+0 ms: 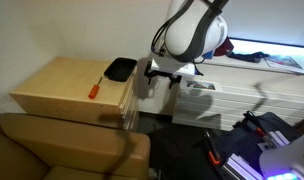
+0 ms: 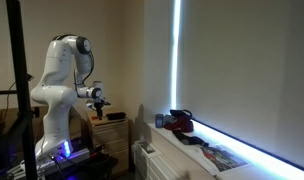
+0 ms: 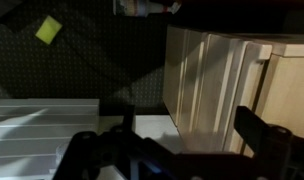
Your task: Pull out the sliding tray
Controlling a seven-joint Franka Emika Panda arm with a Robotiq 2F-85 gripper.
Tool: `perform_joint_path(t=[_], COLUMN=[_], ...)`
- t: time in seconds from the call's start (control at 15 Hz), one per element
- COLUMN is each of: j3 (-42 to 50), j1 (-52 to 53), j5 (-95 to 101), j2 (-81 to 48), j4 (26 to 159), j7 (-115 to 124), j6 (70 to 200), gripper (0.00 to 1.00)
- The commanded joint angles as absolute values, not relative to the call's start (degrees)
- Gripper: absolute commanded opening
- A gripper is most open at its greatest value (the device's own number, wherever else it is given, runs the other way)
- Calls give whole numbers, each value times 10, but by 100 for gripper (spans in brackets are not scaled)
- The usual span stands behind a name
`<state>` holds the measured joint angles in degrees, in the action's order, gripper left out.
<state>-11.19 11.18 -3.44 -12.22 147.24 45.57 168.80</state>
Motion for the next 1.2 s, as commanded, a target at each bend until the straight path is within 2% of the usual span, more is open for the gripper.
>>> perform_joint_path(t=[0.0,0.13,0.2,0.4,0.53,0.6,0.8,1.13], j3=[-84,-115,-89,-99,-71,-109,-125,-72], j1=[153,135,157,155,173,140,132,187], j5=[-55,-101,-90,-112,-90,-111,-122,-137], j2=[-207,-226,-196,-222,-242,-266,-309,-377], j4=[1412,1387,1420,1395,1386,1374,1347,1281], j7=[457,430,436,428,423,384,325,337], j6=[1729,1702,1715,1713,1687,1698,1728,1794], gripper=[100,100,100,100,100,100,100,100])
